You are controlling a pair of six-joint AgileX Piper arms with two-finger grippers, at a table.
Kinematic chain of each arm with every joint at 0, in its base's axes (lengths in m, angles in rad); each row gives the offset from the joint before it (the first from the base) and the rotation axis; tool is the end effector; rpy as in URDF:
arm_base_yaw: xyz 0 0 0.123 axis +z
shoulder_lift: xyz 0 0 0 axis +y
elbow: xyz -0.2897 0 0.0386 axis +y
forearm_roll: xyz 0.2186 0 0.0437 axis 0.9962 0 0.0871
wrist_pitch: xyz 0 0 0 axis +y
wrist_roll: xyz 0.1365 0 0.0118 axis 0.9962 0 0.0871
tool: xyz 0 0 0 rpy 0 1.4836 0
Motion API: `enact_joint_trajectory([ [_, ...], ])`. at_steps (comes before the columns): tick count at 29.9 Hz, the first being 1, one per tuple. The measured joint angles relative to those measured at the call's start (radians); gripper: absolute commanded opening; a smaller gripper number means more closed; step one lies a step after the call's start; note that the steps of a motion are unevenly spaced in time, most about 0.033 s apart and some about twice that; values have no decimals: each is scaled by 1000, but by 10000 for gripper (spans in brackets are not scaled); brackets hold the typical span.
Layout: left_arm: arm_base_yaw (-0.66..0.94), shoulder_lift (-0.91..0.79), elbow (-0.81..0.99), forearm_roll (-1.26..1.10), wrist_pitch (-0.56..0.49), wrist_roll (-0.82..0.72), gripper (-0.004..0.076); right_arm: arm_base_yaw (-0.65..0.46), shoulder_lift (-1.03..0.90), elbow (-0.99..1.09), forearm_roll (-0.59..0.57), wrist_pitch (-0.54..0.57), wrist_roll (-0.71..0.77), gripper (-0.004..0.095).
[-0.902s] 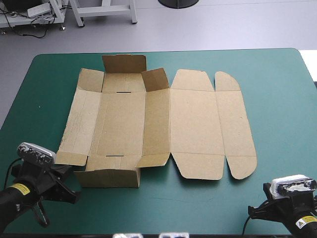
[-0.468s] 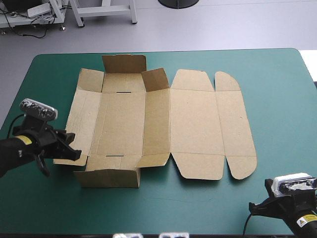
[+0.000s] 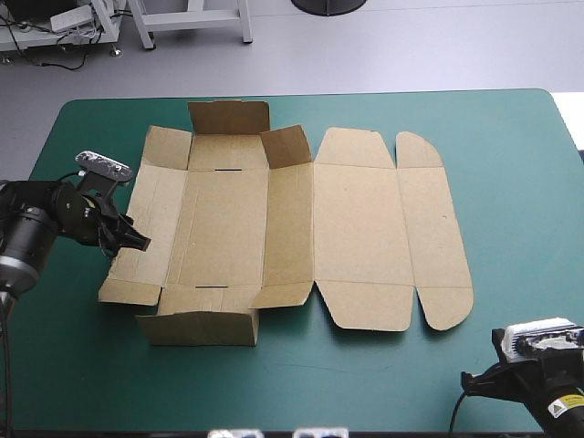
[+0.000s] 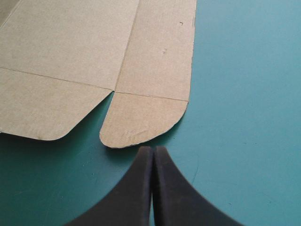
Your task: Fold the box
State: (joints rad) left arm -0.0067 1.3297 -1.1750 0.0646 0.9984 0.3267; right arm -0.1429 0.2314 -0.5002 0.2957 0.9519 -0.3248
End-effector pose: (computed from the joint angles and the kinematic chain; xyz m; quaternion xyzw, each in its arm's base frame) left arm 0.2573 0.0057 0.3033 0.1706 0.9527 0.0700 0.2416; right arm 0.0419 0.0268 0.2547 -0.0601 0.8720 0.0347 0.4845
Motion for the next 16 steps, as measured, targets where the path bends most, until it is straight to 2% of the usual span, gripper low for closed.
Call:
enact_joint_trajectory([
  [9,0,107,-1,221,-56,-158,342,0,0,0,-17,0,0,-24],
  [16,0,209,-3,230,-51,-189,342,0,0,0,-20,0,0,-23],
])
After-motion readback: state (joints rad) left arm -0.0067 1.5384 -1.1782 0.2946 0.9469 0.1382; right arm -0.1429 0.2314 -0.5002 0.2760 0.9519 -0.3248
